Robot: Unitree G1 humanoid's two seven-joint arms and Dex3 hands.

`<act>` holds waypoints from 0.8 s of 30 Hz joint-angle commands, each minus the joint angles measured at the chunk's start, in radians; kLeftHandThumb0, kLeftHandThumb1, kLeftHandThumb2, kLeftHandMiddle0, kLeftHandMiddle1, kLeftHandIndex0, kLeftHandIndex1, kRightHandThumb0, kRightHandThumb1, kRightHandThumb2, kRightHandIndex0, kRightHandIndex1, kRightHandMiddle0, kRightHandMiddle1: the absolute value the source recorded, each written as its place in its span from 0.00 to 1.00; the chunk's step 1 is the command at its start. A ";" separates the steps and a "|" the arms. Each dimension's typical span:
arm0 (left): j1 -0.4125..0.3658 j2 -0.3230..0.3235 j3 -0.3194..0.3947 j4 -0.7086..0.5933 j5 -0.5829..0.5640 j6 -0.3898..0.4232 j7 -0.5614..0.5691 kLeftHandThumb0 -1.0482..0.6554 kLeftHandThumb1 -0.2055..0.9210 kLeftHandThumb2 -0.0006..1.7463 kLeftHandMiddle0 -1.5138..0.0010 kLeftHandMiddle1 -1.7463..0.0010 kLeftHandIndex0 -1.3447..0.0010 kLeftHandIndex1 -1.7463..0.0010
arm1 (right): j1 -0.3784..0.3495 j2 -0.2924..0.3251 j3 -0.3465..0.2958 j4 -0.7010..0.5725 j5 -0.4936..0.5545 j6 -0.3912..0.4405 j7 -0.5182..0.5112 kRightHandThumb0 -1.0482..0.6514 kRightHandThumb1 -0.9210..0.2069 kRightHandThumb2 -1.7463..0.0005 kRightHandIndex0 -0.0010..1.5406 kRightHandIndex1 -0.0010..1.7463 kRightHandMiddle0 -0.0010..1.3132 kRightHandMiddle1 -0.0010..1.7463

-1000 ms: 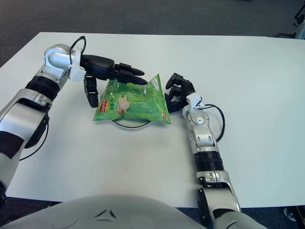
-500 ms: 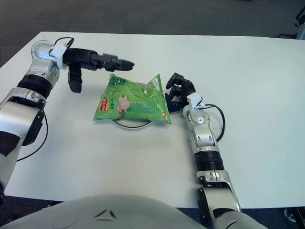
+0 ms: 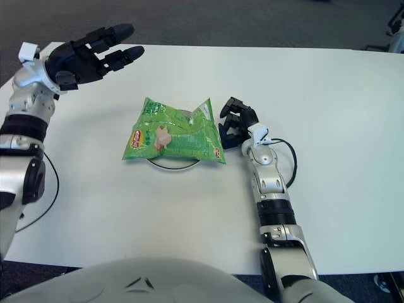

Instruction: Put the snack into the plate.

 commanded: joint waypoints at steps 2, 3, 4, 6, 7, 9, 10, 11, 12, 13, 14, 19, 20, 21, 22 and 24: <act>0.018 -0.015 0.020 -0.066 0.026 0.043 0.030 0.00 1.00 0.37 0.99 0.99 1.00 1.00 | 0.087 0.002 0.022 0.091 -0.020 0.068 0.022 0.61 0.87 0.00 0.58 1.00 0.52 0.99; 0.021 -0.017 0.023 -0.074 0.029 0.048 0.033 0.00 1.00 0.37 0.99 0.99 1.00 1.00 | 0.087 0.001 0.022 0.091 -0.020 0.068 0.022 0.61 0.87 0.00 0.58 1.00 0.52 0.99; 0.023 -0.019 0.026 -0.080 0.033 0.053 0.034 0.00 1.00 0.37 0.99 0.99 1.00 1.00 | 0.086 0.000 0.022 0.092 -0.020 0.071 0.022 0.61 0.87 0.00 0.58 1.00 0.52 0.99; 0.026 -0.022 0.031 -0.089 0.038 0.060 0.037 0.00 1.00 0.37 0.99 0.99 1.00 1.00 | 0.085 -0.001 0.022 0.093 -0.020 0.074 0.022 0.61 0.87 0.00 0.58 1.00 0.51 1.00; 0.028 -0.024 0.033 -0.093 0.040 0.062 0.039 0.00 1.00 0.37 0.99 0.99 1.00 1.00 | 0.085 -0.001 0.022 0.093 -0.019 0.075 0.023 0.61 0.87 0.00 0.58 1.00 0.51 1.00; 0.030 -0.026 0.037 -0.099 0.045 0.067 0.040 0.00 1.00 0.37 0.99 0.99 1.00 1.00 | 0.084 0.001 0.017 0.093 -0.011 0.080 0.027 0.61 0.87 0.00 0.58 1.00 0.51 1.00; 0.031 -0.028 0.039 -0.102 0.047 0.069 0.041 0.00 1.00 0.37 0.99 0.99 1.00 1.00 | 0.084 0.001 0.015 0.093 -0.007 0.081 0.029 0.61 0.87 0.00 0.58 1.00 0.51 1.00; 0.032 -0.030 0.041 -0.104 0.049 0.070 0.042 0.00 1.00 0.37 0.99 0.99 1.00 1.00 | 0.084 0.001 0.014 0.094 -0.005 0.081 0.030 0.61 0.87 0.00 0.58 1.00 0.51 0.99; 0.033 -0.031 0.042 -0.106 0.051 0.071 0.042 0.00 1.00 0.37 0.99 0.99 1.00 1.00 | 0.084 0.001 0.013 0.094 -0.004 0.082 0.029 0.61 0.87 0.00 0.58 1.00 0.51 0.99; 0.033 -0.032 0.044 -0.107 0.053 0.073 0.042 0.00 1.00 0.37 0.99 0.99 1.00 1.00 | 0.084 0.001 0.013 0.095 -0.004 0.082 0.029 0.61 0.87 0.00 0.58 1.00 0.52 0.99; 0.034 -0.034 0.046 -0.109 0.056 0.074 0.042 0.00 1.00 0.37 0.99 0.99 1.00 1.00 | 0.084 0.000 0.013 0.095 -0.005 0.083 0.027 0.61 0.88 0.00 0.58 1.00 0.52 0.99; 0.036 -0.040 0.055 -0.116 0.066 0.079 0.041 0.00 1.00 0.37 0.99 0.99 1.00 1.00 | 0.083 0.000 0.015 0.095 -0.012 0.089 0.019 0.61 0.88 0.00 0.58 1.00 0.53 0.98; 0.036 -0.041 0.057 -0.117 0.067 0.080 0.041 0.00 1.00 0.37 0.99 0.99 1.00 1.00 | 0.083 0.001 0.014 0.095 -0.012 0.092 0.017 0.61 0.88 0.00 0.58 1.00 0.53 0.98; 0.036 -0.042 0.058 -0.117 0.068 0.081 0.041 0.00 1.00 0.37 0.99 0.99 1.00 1.00 | 0.082 0.001 0.014 0.095 -0.012 0.093 0.016 0.61 0.88 0.00 0.58 1.00 0.53 0.98; 0.017 -0.047 0.074 -0.050 0.069 0.074 0.048 0.00 1.00 0.37 0.99 0.99 1.00 1.00 | 0.083 0.001 0.013 0.095 -0.011 0.093 0.016 0.61 0.88 0.00 0.58 1.00 0.53 0.98; -0.034 -0.054 0.122 0.128 0.063 0.064 0.088 0.00 1.00 0.36 0.98 0.99 1.00 1.00 | 0.083 0.001 0.012 0.096 -0.011 0.093 0.016 0.61 0.88 0.00 0.58 1.00 0.54 0.97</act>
